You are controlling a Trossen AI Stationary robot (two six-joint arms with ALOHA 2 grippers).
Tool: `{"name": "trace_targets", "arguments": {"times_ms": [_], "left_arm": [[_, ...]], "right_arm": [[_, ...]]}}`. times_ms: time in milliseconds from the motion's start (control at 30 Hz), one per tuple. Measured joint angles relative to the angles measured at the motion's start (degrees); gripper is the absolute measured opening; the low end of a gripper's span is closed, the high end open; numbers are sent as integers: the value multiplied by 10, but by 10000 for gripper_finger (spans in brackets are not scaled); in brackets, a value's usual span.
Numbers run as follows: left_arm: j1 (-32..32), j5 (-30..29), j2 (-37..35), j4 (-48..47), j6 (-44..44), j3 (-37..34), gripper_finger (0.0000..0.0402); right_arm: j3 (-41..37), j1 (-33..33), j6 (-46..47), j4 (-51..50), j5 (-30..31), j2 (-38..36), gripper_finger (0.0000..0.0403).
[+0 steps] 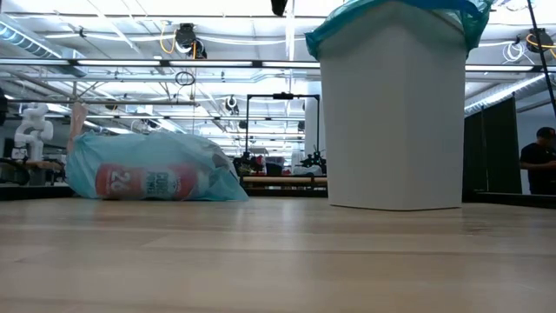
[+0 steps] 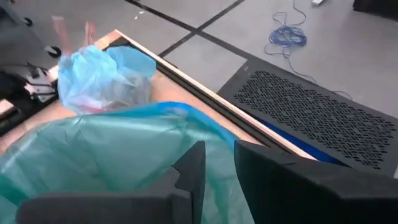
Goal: Place trash/remove bag and relplace
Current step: Insert the blue trash bag into the white trash bin
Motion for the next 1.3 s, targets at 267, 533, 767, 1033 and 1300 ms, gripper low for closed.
{"name": "trace_targets", "arguments": {"times_ms": [267, 533, 767, 1033, 1300], "left_arm": [[-13, 4, 38, 35, 0, 0, 113], [-12, -14, 39, 39, -15, 0, 113], [-1, -18, 39, 4, -20, 0, 113], [1, 4, 39, -28, -60, 0, 113], [1, 10, 38, -118, -75, 0, 113]], "right_arm": [[0, -72, -11, -13, -36, 27, 64], [0, -128, 5, 5, 9, -10, 61], [-3, -159, 20, -116, -10, -8, 61], [-57, -159, 42, -127, -74, -17, 61], [-110, -143, 64, -104, -224, -31, 61]]}}
